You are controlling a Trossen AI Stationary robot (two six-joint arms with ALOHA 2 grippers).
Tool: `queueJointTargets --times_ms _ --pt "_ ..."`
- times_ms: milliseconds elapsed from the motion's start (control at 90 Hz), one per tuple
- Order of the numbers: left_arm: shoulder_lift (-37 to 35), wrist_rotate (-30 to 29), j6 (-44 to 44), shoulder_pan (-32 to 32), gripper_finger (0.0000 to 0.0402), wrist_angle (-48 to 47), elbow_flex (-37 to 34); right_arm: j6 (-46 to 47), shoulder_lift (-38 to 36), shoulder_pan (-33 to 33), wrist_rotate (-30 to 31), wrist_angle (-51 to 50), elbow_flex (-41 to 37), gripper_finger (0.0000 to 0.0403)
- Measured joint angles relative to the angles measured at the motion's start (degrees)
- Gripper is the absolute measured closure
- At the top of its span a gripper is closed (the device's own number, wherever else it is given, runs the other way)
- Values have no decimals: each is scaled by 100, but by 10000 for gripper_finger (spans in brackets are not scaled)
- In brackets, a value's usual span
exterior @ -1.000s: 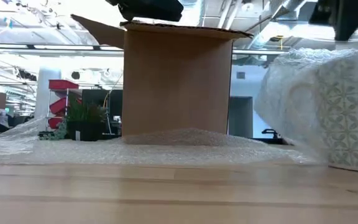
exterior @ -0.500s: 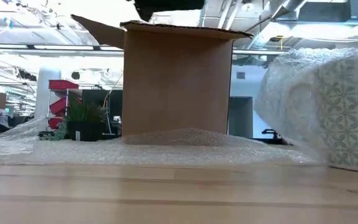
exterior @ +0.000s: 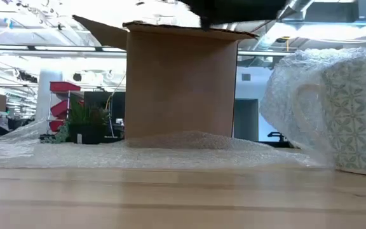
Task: Wrap mug
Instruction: Wrap the green patterned mug into the bubble wrap
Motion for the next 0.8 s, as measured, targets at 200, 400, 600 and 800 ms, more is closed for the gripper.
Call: queueJointTargets --times_ms 200,400,600,800 --pt "742 220 103 228 295 -240 648 421 -2 68 -6 178 -541 403" --pt "1171 300 152 272 295 -466 1091 -79 4 -288 664 73 -970 403" --pt "1198 312 122 283 295 -513 1110 -940 -2 -804 917 320 -958 403" --pt "1198 273 98 294 295 -551 1106 -1368 -9 -1284 1049 428 -950 403"
